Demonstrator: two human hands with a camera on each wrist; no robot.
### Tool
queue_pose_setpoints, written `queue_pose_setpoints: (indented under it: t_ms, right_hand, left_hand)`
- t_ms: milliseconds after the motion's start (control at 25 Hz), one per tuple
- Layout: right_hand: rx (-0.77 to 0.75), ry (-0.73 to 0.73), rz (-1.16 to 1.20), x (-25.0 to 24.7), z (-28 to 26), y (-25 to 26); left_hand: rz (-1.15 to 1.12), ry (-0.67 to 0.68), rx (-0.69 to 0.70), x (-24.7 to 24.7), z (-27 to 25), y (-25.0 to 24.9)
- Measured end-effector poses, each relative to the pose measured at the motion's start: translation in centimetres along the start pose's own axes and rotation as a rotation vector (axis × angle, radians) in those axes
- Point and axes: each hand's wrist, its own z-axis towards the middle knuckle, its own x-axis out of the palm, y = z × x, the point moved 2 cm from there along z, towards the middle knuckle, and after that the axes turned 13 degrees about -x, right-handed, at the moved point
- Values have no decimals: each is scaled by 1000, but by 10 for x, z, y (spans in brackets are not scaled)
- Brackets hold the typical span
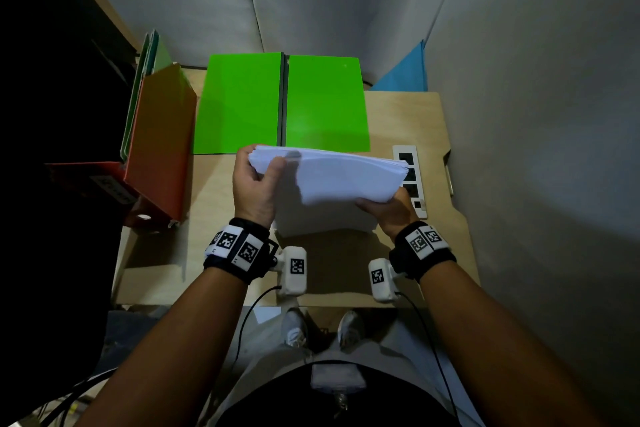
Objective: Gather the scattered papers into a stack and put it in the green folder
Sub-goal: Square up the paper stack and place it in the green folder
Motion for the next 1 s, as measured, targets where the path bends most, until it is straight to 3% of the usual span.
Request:
queue_pose_setpoints:
  t_ms: [120, 200, 360, 440, 640, 720, 1000]
  right_hand:
    - [18, 12, 15, -1, 0, -2]
    - [30, 10, -19, 1, -3, 5]
    - [-92, -37, 121, 1, -8, 34]
    - [-125, -31, 137, 1, -9, 37]
    - [54, -40, 37, 18, -12, -5]
    - [82, -63, 100, 26, -11, -12]
    - [82, -78, 177, 33, -13, -16]
  left_hand:
    - [165, 54, -129, -5, -6, 19]
    - [193, -1, -197, -5, -10, 27]
    - [73, -54, -17, -1, -13, 3]
    - [35, -50, -1, -5, -16, 3]
    - [214, -36, -267, -23, -9, 62]
    - [296, -21, -279, -26, -6, 81]
    - [220, -84, -251, -22, -4, 107]
